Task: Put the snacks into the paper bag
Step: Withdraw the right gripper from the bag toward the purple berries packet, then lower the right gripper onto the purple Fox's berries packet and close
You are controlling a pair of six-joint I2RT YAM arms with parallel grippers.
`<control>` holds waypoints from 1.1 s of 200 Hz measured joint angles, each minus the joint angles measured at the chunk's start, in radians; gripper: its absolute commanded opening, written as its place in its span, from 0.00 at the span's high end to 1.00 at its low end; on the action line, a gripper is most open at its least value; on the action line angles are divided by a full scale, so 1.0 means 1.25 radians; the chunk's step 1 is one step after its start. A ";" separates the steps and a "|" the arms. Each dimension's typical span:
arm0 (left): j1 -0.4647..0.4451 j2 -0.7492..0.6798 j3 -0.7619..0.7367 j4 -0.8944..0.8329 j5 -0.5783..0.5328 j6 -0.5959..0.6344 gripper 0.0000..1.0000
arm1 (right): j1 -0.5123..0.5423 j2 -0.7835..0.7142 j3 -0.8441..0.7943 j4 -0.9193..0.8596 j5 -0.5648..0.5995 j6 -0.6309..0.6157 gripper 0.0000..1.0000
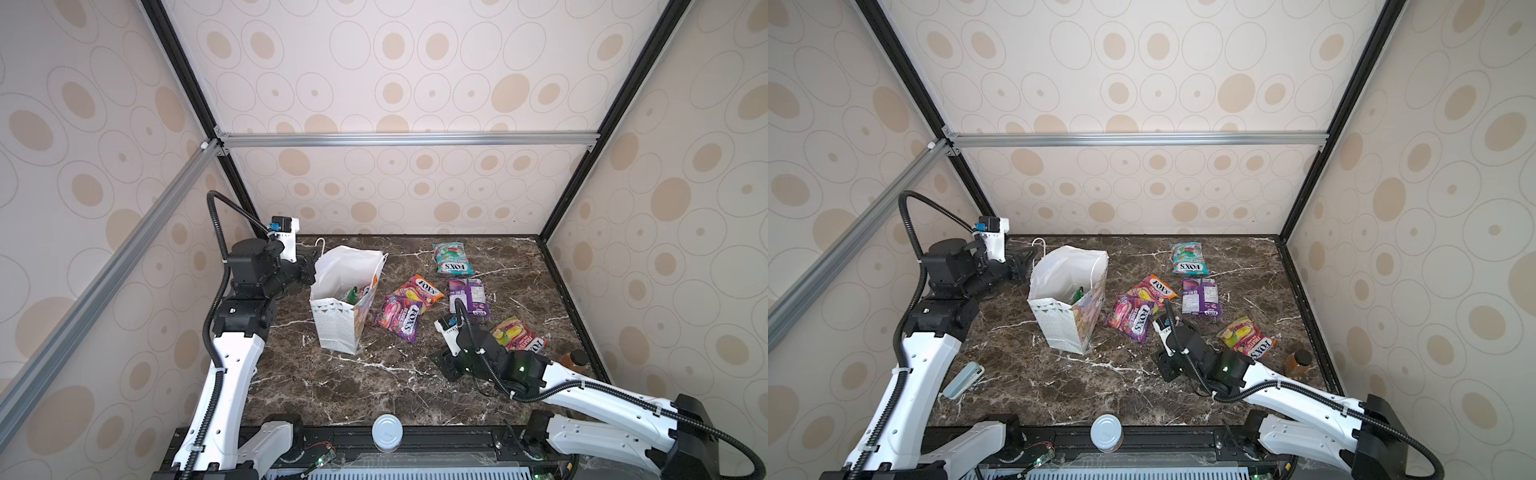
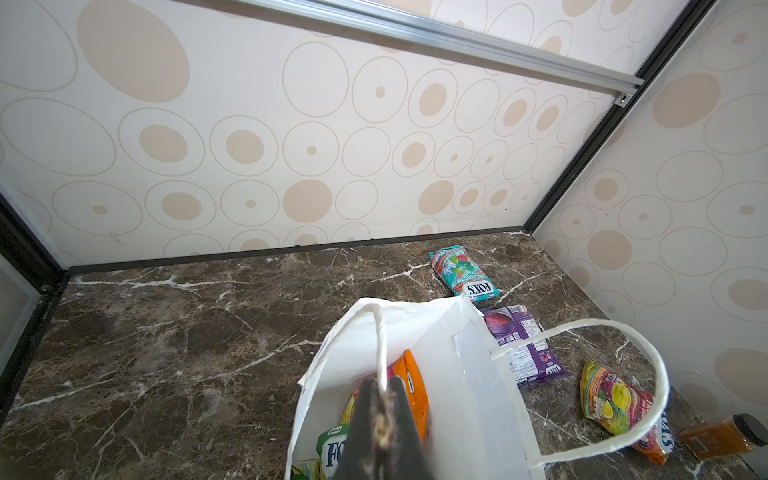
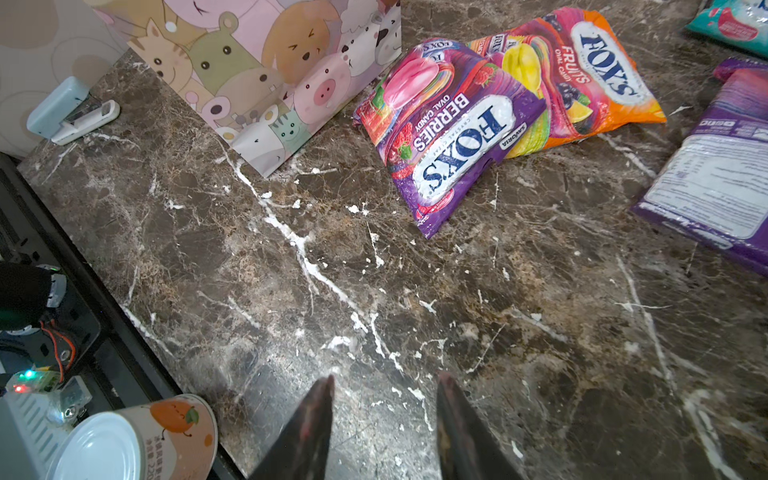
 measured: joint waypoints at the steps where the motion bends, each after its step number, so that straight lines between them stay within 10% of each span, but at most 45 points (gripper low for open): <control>1: 0.000 0.000 0.000 0.000 -0.001 0.000 1.00 | 0.000 0.001 0.000 0.001 0.000 0.001 0.56; 220: 0.000 -0.043 -0.096 0.069 -0.024 -0.009 1.00 | -0.069 0.303 -0.085 0.357 -0.096 0.098 0.45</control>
